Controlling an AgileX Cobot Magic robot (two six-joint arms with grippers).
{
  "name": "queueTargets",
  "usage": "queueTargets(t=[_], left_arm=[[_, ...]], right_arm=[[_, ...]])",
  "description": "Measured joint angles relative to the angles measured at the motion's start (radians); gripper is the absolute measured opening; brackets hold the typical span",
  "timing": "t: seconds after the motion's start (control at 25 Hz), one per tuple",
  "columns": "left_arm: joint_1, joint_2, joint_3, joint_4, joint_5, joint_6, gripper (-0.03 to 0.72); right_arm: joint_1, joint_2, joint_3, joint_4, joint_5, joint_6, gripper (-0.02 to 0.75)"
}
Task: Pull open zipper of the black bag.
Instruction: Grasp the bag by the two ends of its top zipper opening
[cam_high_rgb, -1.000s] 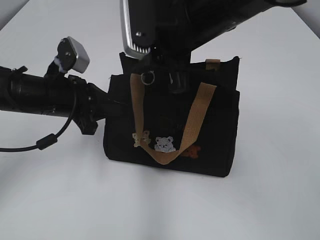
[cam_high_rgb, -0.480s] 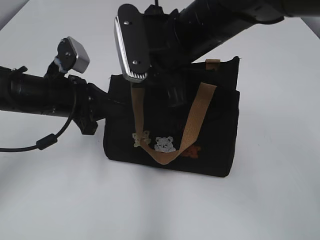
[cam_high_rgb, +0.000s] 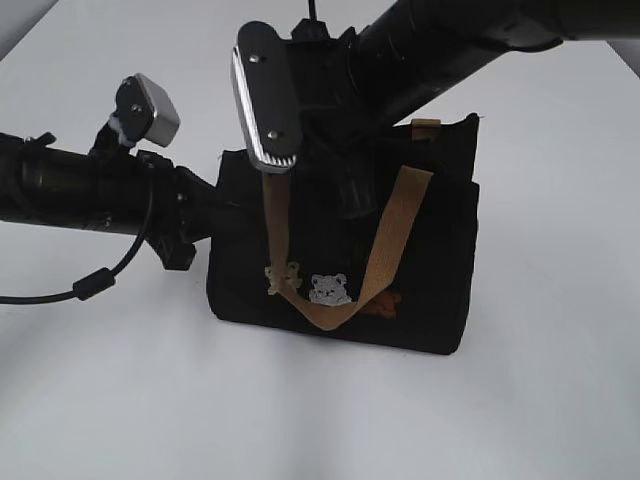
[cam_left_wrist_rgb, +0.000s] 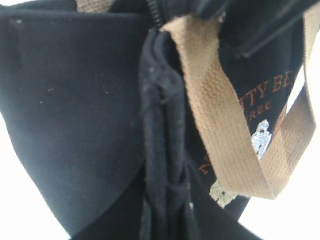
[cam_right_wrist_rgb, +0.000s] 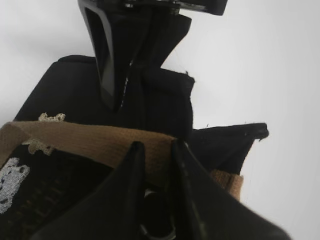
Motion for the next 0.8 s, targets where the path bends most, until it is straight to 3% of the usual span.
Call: queueTargets(t=[0.16, 0.52, 0.6, 0.72, 0.8], left_arm=[[-0.001, 0.001, 0.000, 0.000, 0.001, 0.000, 0.058], [-0.004, 0.001, -0.007, -0.003, 0.013, 0.002, 0.058], [-0.004, 0.001, -0.007, -0.003, 0.006, 0.003, 0.058], [-0.004, 0.002, -0.007, -0.003, 0.002, 0.003, 0.058], [-0.004, 0.002, -0.007, -0.003, 0.002, 0.003, 0.058]], right_arm=[[0.000, -0.007, 0.000, -0.088, 0.000, 0.099, 0.001], [0.001, -0.037, 0.000, -0.169, 0.020, 0.532, 0.007], [0.001, -0.050, 0.000, -0.180, 0.026, 0.657, 0.085], [-0.001, -0.072, 0.000, -0.188, 0.029, 0.838, 0.285], [-0.001, -0.083, 0.000, -0.188, 0.047, 0.914, 0.368]])
